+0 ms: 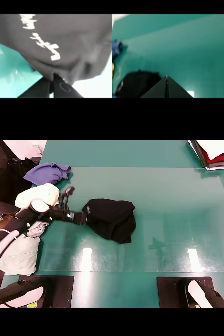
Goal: Fold the shirts.
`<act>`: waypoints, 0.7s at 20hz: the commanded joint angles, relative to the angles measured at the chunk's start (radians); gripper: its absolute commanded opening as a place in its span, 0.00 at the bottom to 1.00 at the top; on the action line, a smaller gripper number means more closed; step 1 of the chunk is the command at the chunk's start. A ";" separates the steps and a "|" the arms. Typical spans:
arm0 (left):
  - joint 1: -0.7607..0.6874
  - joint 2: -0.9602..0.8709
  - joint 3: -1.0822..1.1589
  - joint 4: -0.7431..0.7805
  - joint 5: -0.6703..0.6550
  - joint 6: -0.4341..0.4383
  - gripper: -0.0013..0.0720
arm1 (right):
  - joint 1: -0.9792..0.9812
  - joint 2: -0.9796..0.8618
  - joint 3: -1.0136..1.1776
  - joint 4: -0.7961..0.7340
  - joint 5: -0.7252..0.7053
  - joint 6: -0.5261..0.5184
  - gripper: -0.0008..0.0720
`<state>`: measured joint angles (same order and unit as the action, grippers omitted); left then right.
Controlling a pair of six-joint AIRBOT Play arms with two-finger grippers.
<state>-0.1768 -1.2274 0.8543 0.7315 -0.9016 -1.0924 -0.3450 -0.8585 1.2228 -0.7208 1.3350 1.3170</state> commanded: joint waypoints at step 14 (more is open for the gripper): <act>-0.002 0.061 0.392 0.130 -0.224 -0.087 0.05 | 0.920 -0.505 -0.436 0.038 -0.443 0.078 0.67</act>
<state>-0.1791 -1.1675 1.2392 0.8558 -1.1114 -1.1725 0.4931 -1.2678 0.7712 -0.7013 0.9379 1.3933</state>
